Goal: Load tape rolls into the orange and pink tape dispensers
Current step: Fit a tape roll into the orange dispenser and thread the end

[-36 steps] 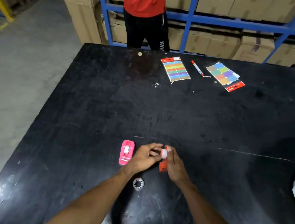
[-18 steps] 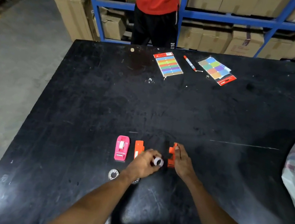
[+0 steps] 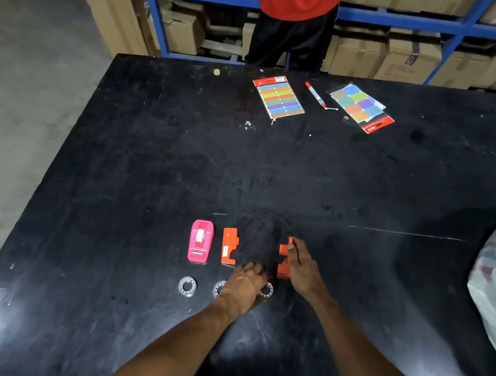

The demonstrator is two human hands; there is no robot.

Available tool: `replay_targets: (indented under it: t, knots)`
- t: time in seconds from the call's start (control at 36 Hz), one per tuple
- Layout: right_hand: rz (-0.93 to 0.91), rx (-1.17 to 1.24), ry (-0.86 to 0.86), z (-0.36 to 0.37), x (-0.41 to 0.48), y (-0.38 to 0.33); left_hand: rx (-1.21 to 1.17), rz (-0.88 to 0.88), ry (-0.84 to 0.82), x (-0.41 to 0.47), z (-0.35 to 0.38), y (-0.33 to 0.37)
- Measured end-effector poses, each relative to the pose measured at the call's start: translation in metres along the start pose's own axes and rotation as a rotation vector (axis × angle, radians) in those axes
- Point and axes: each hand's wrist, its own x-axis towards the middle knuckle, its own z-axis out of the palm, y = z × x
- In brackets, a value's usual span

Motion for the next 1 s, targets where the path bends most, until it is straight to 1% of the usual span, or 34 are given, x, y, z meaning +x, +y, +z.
replay_targets:
  t: [0.17, 0.25, 0.36, 0.47, 0.58, 0.67, 0.78, 0.86, 0.92, 1.0]
  knots:
    - [0.025, 0.023, -0.046, 0.008, 0.001, 0.003, -0.069, -0.023, 0.174, -0.021, 0.003, -0.041]
    - [0.039, 0.021, -0.082, 0.014, 0.0, 0.002, -0.019, 0.008, 0.143, -0.035, 0.003, -0.063]
    - [0.035, 0.024, -0.128, 0.021, -0.005, -0.003, 0.145, 0.112, 0.073, -0.047, 0.0, -0.078]
    - [0.016, 0.018, -0.152, 0.028, -0.011, -0.008, 0.204, 0.108, 0.011, -0.048, 0.002, -0.081]
    - [0.012, 0.001, -0.188, 0.028, -0.015, -0.012, 0.169, 0.063, 0.036, -0.048, 0.004, -0.077]
    - [0.006, -0.007, -0.201, 0.026, -0.018, -0.013, 0.012, -0.019, 0.122, -0.048, 0.001, -0.069]
    - [-0.017, -0.037, -0.239, 0.024, -0.022, -0.015, -0.373, -0.213, 0.223, -0.045, -0.017, -0.055]
    - [-0.048, -0.049, -0.258, 0.025, -0.023, -0.021, -0.611, -0.312, 0.304, -0.038, -0.032, -0.046]
    - [-0.065, -0.049, -0.259, 0.026, -0.024, -0.026, -0.762, -0.337, 0.342, -0.033, -0.039, -0.042]
    - [-0.09, -0.038, -0.246, 0.028, -0.024, -0.032, -0.896, -0.352, 0.36, -0.026, -0.046, -0.041]
